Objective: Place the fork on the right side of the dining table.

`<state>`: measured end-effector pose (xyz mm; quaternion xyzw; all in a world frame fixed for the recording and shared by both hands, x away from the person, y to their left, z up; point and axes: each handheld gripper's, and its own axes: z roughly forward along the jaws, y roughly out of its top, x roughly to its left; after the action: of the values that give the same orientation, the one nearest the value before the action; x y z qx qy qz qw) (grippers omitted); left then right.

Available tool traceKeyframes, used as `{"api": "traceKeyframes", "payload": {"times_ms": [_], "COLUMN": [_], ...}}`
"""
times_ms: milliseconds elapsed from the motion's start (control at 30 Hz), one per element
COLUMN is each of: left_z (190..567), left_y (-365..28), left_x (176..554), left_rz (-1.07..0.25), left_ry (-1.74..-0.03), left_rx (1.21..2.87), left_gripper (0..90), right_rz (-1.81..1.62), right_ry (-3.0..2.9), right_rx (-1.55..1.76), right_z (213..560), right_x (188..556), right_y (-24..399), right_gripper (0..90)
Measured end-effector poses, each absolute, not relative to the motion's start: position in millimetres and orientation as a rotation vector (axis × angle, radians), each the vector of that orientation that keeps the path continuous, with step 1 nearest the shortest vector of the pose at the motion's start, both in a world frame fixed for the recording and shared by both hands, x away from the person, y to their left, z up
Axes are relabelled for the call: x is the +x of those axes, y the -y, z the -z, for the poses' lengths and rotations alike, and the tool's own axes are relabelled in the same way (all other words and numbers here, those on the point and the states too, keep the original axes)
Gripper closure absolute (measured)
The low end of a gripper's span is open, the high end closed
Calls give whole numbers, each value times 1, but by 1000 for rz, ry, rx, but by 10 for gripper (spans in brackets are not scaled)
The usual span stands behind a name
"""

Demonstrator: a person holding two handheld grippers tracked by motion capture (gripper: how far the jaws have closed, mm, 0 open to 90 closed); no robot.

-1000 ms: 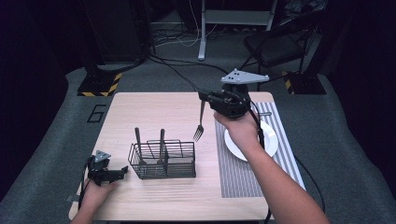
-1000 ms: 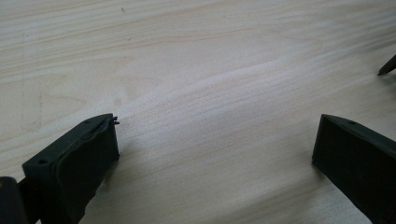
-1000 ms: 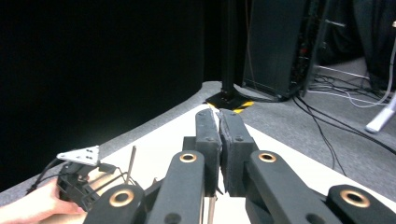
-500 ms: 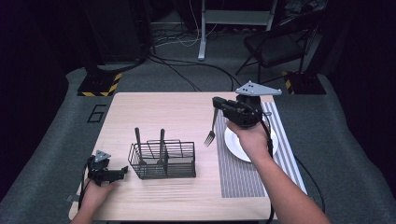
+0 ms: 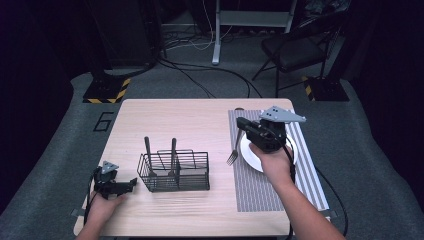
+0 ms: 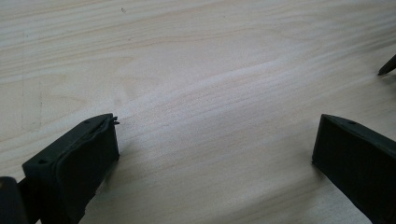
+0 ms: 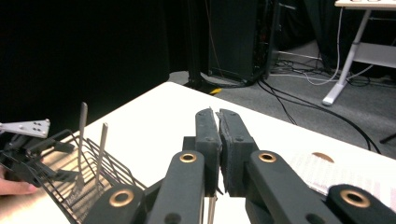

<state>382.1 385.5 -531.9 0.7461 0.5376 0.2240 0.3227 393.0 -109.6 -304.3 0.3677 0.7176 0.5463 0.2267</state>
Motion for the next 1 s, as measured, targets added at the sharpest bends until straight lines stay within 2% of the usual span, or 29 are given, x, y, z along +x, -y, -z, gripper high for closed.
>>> {"api": "traceKeyframes", "payload": {"times_ms": [1000], "left_z": [532], "left_y": [-385], "left_x": [382], "left_rz": [-590], "left_ry": [-1410], "left_rx": [1958], "left_gripper": [0], "right_rz": [-1374], "right_ry": [-1937], "right_rx": [1164], "right_z": [376], "right_x": [383], "right_y": [136], "right_gripper": [871]}}
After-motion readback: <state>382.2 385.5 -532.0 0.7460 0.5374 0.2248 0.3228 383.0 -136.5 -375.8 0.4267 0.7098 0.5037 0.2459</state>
